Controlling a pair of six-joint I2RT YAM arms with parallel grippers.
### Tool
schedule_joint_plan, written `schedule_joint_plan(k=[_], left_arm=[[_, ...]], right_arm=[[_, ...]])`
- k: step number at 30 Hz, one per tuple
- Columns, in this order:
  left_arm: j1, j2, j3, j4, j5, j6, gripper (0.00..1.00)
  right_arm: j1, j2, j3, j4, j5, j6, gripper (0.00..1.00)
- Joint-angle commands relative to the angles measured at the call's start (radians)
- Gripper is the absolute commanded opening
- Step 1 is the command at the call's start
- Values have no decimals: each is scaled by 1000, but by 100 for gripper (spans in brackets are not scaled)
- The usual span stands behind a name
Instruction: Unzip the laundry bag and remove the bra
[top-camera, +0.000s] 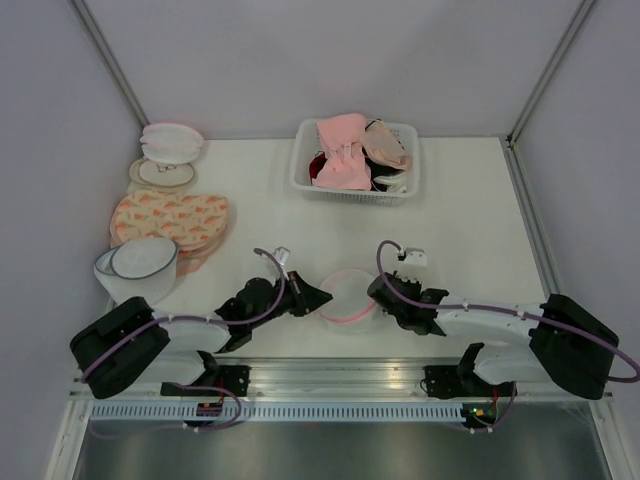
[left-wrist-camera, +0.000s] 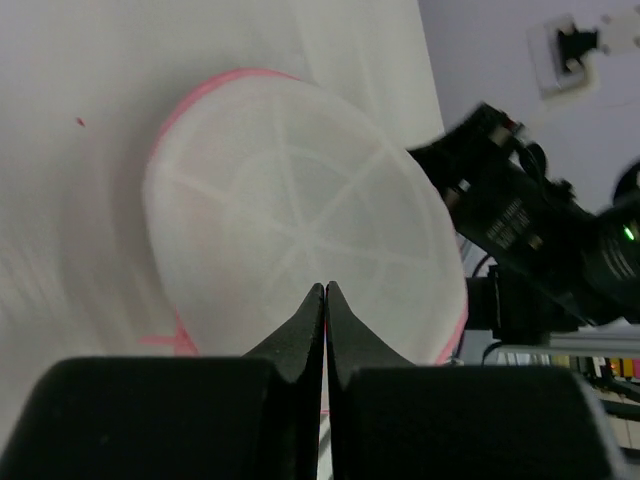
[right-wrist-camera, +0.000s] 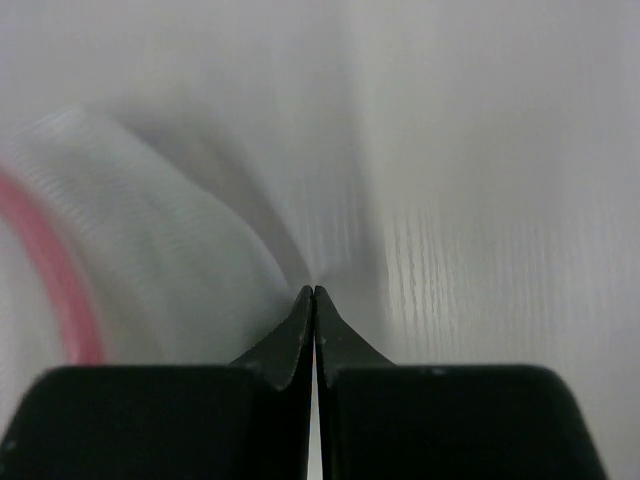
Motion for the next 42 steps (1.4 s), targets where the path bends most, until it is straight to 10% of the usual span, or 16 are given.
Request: schedule_joint_plan(k=[1, 19, 23, 26, 30, 42], left_arm=[[-66, -114, -39, -14, -18, -69, 2], [-330, -559, -89, -434, -317, -126, 2], [-330, -718, -79, -659, -442, -105, 52], [-330, -777, -104, -740, -510, -122, 72], [-330, -675, -112, -691, -480, -184, 75], [-494, -108, 88, -333, -453, -379, 75]], right_arm=[[-94, 88, 73, 182, -65, -151, 0], [-341, 422, 395, 337, -213, -460, 0], [-343, 248, 359, 266, -73, -458, 4], [-344, 133, 330, 213, -34, -460, 34], [-335, 15, 276, 119, -59, -443, 56], [-217, -230, 185, -36, -43, -391, 59]])
